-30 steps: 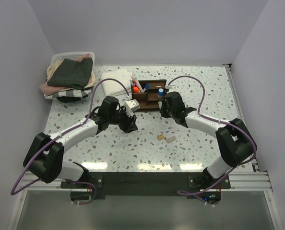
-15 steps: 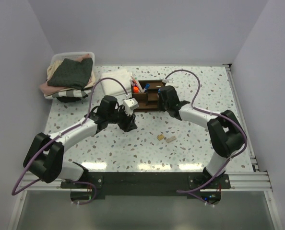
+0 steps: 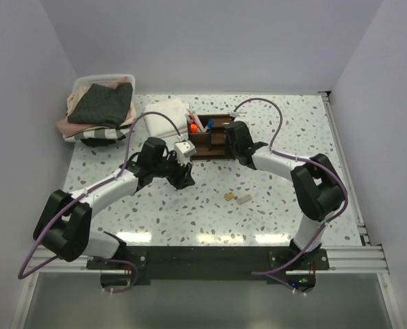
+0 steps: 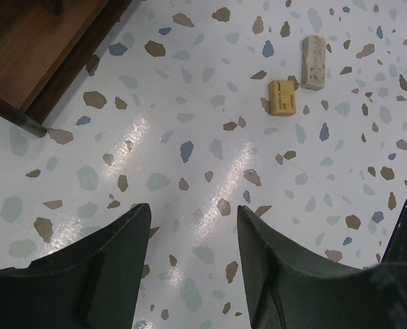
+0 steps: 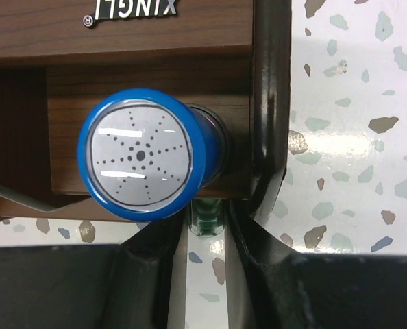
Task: Sort the stationery into containers
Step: Place the stationery in the storage box.
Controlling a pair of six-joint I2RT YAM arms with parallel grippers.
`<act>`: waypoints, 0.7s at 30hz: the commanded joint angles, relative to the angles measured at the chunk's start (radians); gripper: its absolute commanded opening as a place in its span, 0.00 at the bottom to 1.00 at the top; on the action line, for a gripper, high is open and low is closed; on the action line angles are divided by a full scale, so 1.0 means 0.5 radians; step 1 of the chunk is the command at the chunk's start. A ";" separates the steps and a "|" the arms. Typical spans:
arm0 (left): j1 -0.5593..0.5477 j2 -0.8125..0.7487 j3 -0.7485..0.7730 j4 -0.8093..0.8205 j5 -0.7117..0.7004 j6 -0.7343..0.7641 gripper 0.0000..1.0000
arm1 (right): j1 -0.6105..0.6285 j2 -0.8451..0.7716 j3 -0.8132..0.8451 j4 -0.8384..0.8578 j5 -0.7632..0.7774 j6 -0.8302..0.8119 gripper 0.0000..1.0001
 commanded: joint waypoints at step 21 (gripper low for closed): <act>0.018 -0.082 0.053 -0.044 -0.046 0.040 0.62 | -0.007 -0.375 -0.098 -0.265 0.083 -0.004 0.41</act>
